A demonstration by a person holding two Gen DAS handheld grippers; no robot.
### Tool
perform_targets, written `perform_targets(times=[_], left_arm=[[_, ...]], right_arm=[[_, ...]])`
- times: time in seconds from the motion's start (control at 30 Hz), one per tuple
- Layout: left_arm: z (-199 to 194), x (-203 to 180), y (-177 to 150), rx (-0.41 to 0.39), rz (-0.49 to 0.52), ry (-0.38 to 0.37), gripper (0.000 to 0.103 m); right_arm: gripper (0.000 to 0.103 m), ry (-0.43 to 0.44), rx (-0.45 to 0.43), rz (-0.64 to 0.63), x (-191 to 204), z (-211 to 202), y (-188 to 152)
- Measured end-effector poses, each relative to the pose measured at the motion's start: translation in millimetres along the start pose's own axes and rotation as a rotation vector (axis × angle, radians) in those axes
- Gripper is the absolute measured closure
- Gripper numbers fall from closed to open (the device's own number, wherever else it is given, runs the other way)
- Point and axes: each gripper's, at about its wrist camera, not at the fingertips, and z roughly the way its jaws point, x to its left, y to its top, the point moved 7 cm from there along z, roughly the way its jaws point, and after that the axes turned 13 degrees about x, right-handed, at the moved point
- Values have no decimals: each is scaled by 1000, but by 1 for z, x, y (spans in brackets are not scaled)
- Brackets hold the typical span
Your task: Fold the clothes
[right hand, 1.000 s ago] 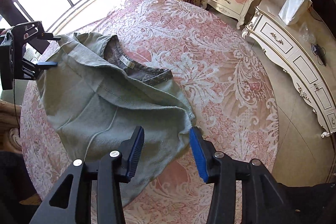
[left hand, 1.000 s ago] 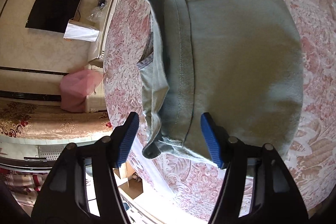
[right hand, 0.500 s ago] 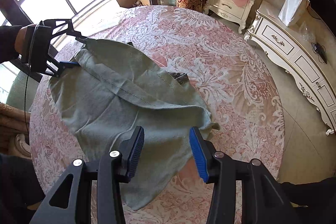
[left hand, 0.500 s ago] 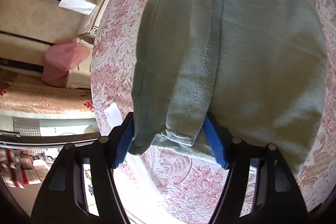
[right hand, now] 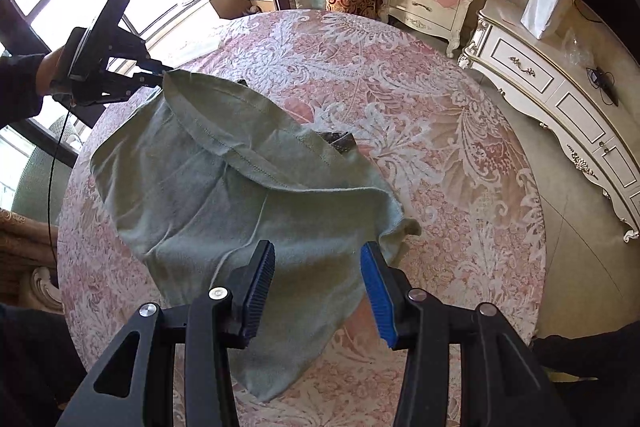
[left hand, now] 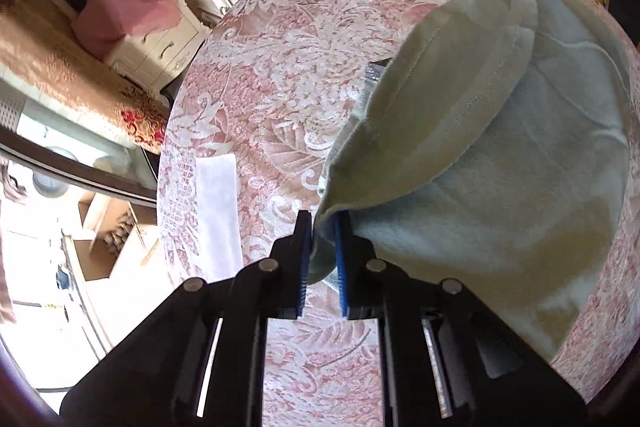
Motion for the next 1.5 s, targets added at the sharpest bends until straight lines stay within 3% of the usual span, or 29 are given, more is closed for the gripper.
perform_targets(times=[0.1,0.2,0.47,0.67,0.73,0.83,0.9,1.0,1.03,1.07,1.2,1.37,1.5], left_arm=[[8,10,-1,21,-109,-86,89],[7,11,-6,23,-161,-113,89],[2,12,-27,36,-214,-94,89],[-5,32,-39,18,-291,-93,89],[-20,29,-39,-26,-280,-97,89],[-46,15,-36,-103,-243,-135,89],[-60,1,-31,-147,-208,-182,89],[-67,-31,-18,-176,-119,-264,89],[-64,-44,-14,-168,-85,-278,89],[-62,-56,-10,-159,-52,-291,89],[-45,-98,-12,-103,50,-318,89],[-22,-114,-40,-38,15,-336,89],[-14,-114,-58,-36,-70,-363,89]], right_arm=[[57,16,-11,8,3,2,6],[57,64,-28,-22,19,7,16],[57,124,5,-124,67,53,62],[57,-4,-53,-42,48,62,102],[57,-38,-54,-43,44,62,109],[57,139,-73,-118,65,41,96],[58,266,-26,-216,91,36,79],[60,239,90,-256,103,60,64],[65,239,121,-240,100,69,63],[70,250,136,-213,96,75,63],[74,255,119,-114,76,82,76],[74,219,67,-31,56,77,105],[74,195,90,14,44,90,123]])
